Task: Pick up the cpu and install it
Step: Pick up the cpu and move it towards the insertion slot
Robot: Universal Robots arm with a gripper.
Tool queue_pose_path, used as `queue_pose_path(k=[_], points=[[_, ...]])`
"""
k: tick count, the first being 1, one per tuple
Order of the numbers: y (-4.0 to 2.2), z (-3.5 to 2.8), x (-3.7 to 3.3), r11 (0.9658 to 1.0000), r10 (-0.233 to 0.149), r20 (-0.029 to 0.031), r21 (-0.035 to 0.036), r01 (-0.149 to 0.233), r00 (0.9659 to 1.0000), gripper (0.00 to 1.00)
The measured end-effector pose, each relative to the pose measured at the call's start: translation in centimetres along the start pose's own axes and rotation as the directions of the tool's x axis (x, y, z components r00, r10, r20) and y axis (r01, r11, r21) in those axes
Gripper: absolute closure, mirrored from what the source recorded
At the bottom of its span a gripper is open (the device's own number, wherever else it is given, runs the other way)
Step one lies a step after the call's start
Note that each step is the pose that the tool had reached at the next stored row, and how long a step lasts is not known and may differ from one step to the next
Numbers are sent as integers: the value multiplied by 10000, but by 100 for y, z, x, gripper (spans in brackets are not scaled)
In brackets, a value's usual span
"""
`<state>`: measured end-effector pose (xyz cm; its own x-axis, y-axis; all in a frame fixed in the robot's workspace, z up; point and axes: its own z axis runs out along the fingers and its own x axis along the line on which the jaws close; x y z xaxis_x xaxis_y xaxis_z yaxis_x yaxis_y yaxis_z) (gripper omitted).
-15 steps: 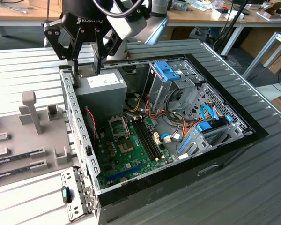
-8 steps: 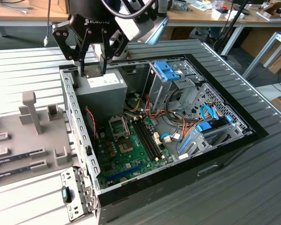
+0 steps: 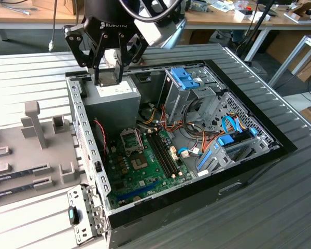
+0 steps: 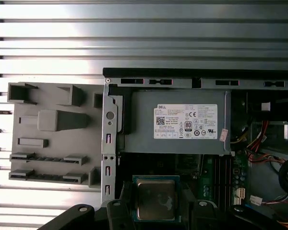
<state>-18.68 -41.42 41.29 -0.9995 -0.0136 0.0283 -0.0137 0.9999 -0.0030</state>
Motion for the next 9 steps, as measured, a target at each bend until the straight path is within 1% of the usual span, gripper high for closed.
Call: queue_pose_path(k=[3, 7, 9], points=[[-7, 3, -41, 10000, 0, 0, 0, 0, 10000, 53], [-14, 4, -80, 10000, 1, -1, 1, -1, 10000, 53], [-18, 7, -113, 10000, 1, 0, 0, -1, 10000, 53]])
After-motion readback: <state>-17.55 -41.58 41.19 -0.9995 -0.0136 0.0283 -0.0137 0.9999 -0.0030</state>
